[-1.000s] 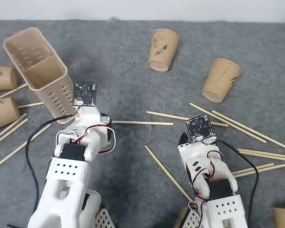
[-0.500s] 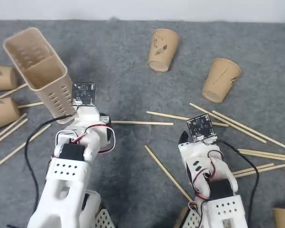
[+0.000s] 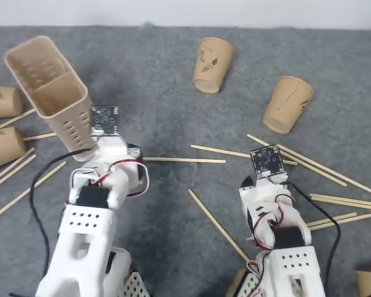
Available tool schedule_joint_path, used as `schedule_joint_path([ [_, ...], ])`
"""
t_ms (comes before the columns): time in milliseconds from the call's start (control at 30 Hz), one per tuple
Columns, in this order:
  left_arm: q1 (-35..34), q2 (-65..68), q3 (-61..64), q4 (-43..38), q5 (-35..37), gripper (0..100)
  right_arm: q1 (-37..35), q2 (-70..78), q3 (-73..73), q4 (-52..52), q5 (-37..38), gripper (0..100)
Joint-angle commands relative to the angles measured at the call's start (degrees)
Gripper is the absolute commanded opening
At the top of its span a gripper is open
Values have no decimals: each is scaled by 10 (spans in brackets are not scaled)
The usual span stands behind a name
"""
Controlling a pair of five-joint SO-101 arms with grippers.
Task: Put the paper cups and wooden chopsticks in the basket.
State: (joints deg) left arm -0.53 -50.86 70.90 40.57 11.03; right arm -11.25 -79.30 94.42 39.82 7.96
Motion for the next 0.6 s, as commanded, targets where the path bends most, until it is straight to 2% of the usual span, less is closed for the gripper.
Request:
schedule_joint_path([
  [0, -41, 0, -27, 2, -2, 11, -4, 11, -38, -4, -7, 223],
  [267, 18, 0, -36, 55, 2, 11, 29, 13, -36, -8, -7, 223],
  [567, 18, 0, -31, 67, 2, 11, 26, 13, -35, -9, -7, 223],
])
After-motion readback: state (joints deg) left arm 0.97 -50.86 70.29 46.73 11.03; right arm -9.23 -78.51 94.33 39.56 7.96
